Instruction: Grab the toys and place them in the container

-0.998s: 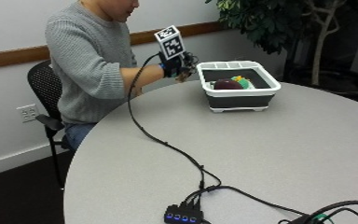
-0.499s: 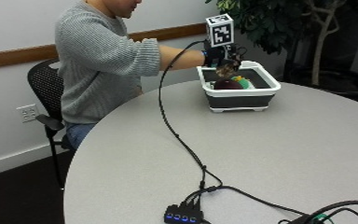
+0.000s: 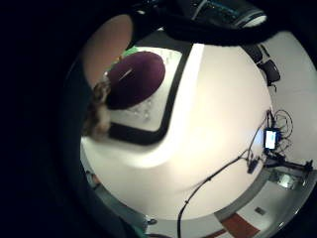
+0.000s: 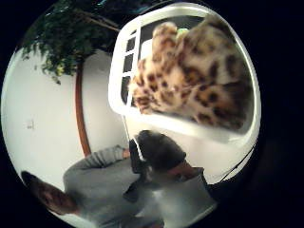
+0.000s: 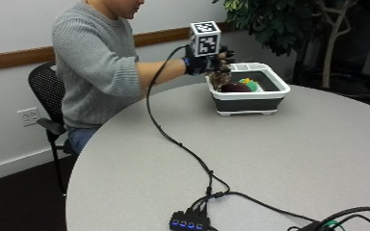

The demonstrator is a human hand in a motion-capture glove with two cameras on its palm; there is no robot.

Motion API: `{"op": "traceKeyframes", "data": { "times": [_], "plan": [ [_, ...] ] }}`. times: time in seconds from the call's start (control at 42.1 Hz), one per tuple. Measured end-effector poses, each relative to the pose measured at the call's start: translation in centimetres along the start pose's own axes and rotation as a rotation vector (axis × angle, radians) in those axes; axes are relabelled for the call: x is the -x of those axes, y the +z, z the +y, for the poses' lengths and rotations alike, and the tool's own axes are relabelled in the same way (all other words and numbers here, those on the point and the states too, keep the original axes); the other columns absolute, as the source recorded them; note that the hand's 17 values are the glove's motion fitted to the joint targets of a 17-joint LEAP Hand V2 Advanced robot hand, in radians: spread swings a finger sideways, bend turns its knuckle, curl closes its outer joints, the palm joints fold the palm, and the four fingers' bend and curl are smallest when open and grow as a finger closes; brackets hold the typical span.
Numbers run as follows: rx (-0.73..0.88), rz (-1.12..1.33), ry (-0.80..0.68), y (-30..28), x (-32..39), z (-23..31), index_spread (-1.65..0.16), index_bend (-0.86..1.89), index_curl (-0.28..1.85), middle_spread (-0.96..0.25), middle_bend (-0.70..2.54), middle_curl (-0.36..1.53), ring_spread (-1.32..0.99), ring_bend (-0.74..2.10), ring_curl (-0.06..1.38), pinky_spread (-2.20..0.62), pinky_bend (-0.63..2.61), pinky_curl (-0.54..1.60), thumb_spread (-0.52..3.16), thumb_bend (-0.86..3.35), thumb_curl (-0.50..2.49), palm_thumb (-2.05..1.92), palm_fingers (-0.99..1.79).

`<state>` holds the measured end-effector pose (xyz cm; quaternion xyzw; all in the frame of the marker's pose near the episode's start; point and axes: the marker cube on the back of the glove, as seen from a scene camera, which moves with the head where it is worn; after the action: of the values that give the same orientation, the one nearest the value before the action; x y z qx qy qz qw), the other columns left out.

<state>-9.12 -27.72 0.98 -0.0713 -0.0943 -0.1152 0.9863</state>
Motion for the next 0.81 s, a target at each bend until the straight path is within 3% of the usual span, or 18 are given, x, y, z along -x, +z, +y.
{"op": "traceKeyframes", "data": {
  "times": [0.143, 0.261, 0.404, 0.547, 0.808],
  "plan": [
    [-0.122, -0.062, -0.015, -1.1, -2.3, 13.1, -0.29, 0.11, 0.27, -0.11, 0.11, 0.30, -0.10, 0.18, 0.33, 0.02, 0.82, 0.34, 1.19, -0.04, 0.41, -0.03, -0.26],
    [-0.130, 0.004, 0.071, 1.5, -2.8, 23.4, -0.31, 0.15, 0.27, -0.11, 0.13, 0.29, -0.09, 0.17, 0.32, 0.03, 0.79, 0.33, 1.22, -0.03, 0.38, -0.03, -0.18],
    [-0.137, 0.043, 0.163, 4.0, -0.8, 32.0, -0.32, 0.18, 0.29, -0.12, 0.13, 0.28, -0.09, 0.16, 0.31, 0.04, 0.77, 0.33, 1.25, -0.04, 0.35, -0.04, -0.15],
    [-0.173, 0.088, 0.201, 6.2, 1.5, 35.9, -0.33, 0.20, 0.31, -0.12, 0.14, 0.27, -0.09, 0.16, 0.30, 0.04, 0.74, 0.32, 1.28, -0.03, 0.33, -0.03, -0.11],
    [-0.165, 0.104, 0.186, 8.0, 1.8, 36.2, -0.34, 0.19, 0.34, -0.13, 0.15, 0.26, -0.09, 0.16, 0.27, 0.05, 0.72, 0.32, 1.32, -0.02, 0.30, -0.02, -0.10]
  ]
}}
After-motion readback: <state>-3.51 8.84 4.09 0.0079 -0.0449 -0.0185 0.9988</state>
